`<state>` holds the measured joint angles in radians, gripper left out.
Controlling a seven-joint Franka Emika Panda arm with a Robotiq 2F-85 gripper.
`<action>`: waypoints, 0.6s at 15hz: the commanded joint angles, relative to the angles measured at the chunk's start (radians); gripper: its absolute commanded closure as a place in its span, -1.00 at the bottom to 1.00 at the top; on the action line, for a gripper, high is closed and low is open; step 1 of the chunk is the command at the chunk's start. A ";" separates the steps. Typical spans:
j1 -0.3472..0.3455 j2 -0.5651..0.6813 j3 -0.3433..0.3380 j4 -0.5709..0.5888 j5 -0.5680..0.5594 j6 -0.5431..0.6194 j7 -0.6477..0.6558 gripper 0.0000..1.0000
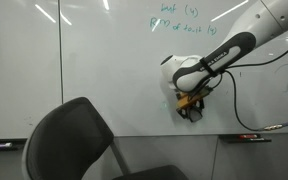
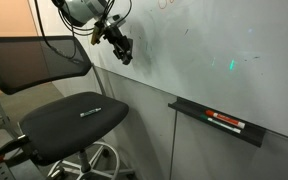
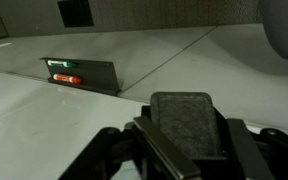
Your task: Erase the i next to the v using the eraser on the chair
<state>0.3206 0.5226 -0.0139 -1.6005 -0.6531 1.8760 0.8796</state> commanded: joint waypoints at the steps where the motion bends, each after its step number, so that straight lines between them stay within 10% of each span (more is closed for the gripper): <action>1: -0.046 -0.114 0.035 -0.250 0.010 0.106 -0.078 0.36; 9: 0.000 -0.133 0.132 -0.567 -0.005 0.259 -0.131 0.36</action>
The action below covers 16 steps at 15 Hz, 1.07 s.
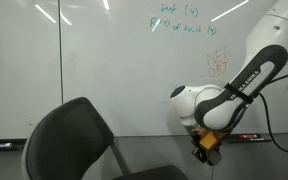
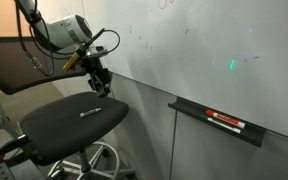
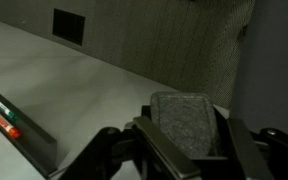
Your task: Erase the i next to the v using the eraser on the chair
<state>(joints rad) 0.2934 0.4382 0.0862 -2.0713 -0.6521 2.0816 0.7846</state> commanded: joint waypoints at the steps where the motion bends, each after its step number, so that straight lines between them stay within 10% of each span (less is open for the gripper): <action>1: 0.041 -0.043 0.049 -0.111 -0.004 0.067 -0.040 0.36; 16: 0.229 -0.003 0.183 -0.119 -0.008 0.153 -0.179 0.36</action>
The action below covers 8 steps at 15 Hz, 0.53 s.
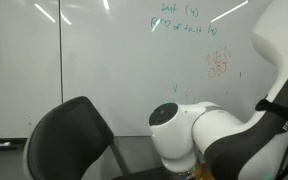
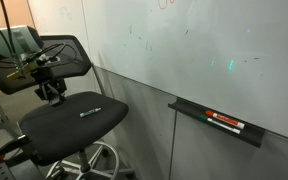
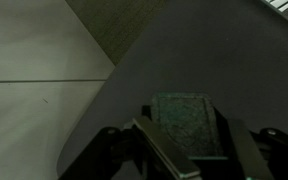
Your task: Erase the i next to the v using the eraser on the chair
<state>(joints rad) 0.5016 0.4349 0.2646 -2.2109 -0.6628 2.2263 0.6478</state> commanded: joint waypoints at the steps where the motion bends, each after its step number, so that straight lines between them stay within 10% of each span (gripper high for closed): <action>1: 0.032 0.014 0.007 0.042 0.010 -0.003 -0.045 0.36; 8: 0.119 0.100 -0.001 0.173 0.041 -0.041 -0.050 0.36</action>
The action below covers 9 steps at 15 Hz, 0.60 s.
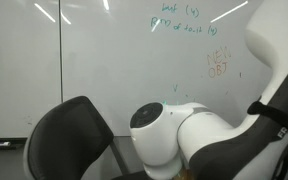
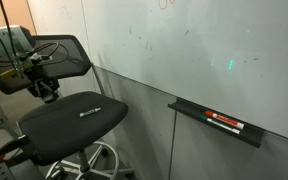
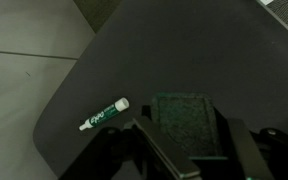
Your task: Erase the i next to the v using the eraser on the chair
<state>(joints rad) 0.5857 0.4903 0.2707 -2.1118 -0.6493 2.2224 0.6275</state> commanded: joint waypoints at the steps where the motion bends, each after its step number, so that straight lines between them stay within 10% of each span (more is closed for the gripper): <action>1: 0.042 0.058 -0.008 0.092 0.039 -0.047 -0.043 0.36; 9: 0.099 0.197 -0.070 0.289 0.142 -0.211 -0.083 0.36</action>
<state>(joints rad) 0.6521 0.6291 0.2389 -1.9291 -0.5564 2.0997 0.5763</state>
